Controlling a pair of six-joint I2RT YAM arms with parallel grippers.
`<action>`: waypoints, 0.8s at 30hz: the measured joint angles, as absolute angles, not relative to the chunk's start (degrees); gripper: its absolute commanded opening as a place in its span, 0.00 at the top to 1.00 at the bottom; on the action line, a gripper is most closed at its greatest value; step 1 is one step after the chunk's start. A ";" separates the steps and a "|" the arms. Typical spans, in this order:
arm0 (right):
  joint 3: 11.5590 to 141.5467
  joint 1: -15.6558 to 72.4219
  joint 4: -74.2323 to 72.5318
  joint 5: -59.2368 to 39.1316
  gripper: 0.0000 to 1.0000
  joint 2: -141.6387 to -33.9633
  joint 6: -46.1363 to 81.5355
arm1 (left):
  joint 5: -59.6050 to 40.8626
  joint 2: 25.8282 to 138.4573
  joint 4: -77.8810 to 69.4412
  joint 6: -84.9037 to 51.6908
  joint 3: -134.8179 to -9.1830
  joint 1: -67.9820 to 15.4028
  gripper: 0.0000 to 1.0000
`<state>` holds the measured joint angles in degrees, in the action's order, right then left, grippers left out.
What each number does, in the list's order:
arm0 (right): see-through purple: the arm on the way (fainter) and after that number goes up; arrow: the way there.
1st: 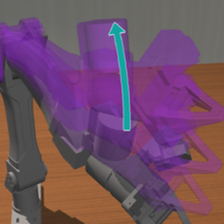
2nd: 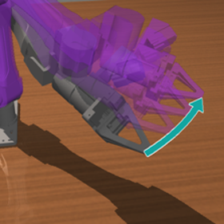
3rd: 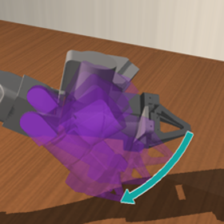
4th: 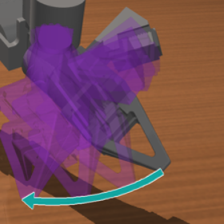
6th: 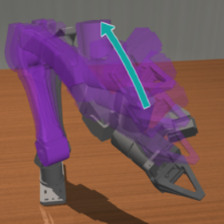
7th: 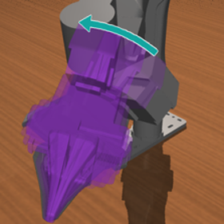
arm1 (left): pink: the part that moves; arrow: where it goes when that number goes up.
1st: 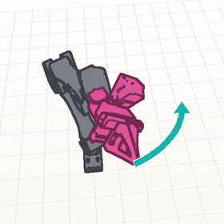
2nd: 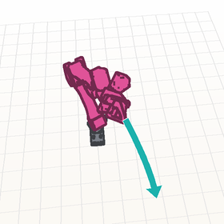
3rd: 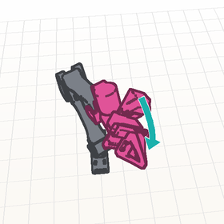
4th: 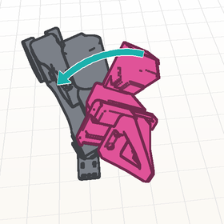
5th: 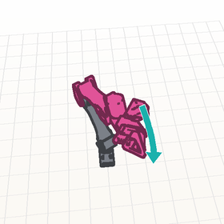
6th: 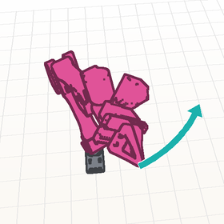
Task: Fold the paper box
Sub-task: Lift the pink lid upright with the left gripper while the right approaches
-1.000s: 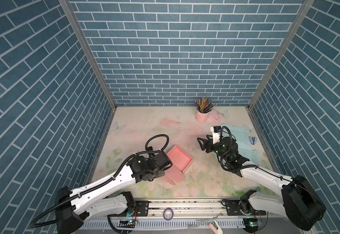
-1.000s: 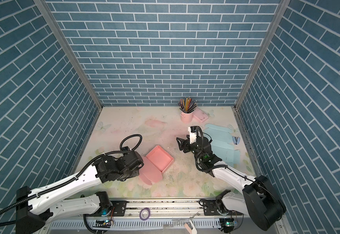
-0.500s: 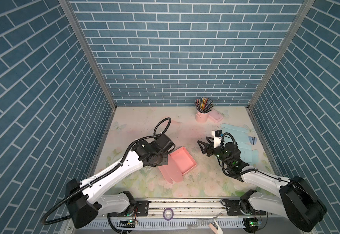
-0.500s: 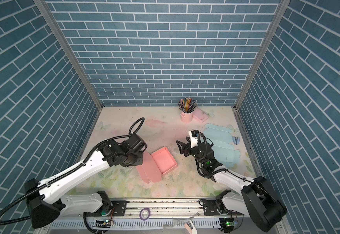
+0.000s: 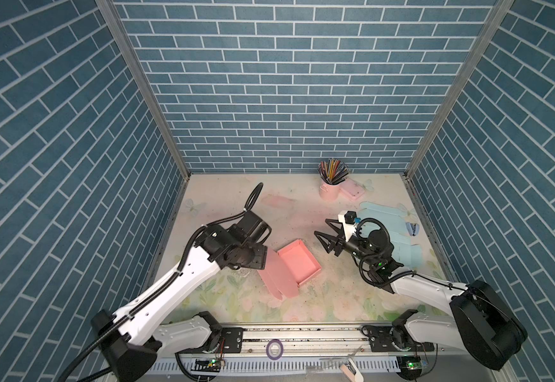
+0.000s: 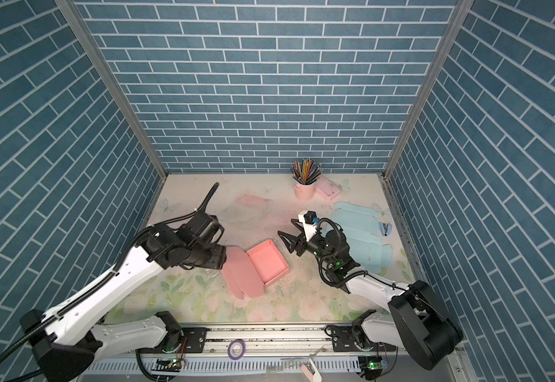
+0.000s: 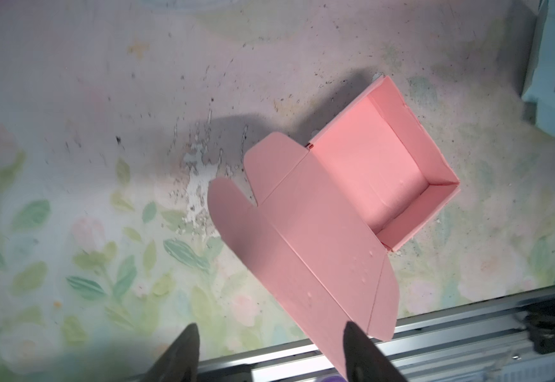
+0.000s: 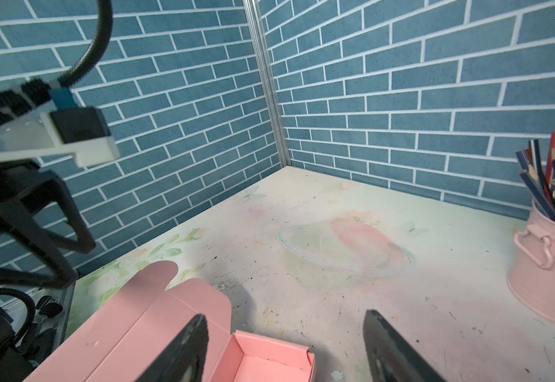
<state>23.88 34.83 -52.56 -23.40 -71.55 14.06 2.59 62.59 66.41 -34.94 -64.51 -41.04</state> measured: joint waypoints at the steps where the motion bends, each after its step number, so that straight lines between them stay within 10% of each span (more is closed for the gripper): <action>1: 23.97 34.83 -52.64 -23.44 0.26 -71.90 14.02 | 2.39 60.66 65.95 -36.67 -62.06 -41.06 0.17; 10: 23.94 34.87 -52.75 -23.83 0.26 -73.56 14.04 | -1.26 54.50 54.96 -47.68 -50.13 -41.39 0.16; 24: 23.75 34.87 -52.75 -22.87 0.26 -73.06 13.85 | -3.57 56.25 43.99 -52.71 -46.02 -41.56 0.54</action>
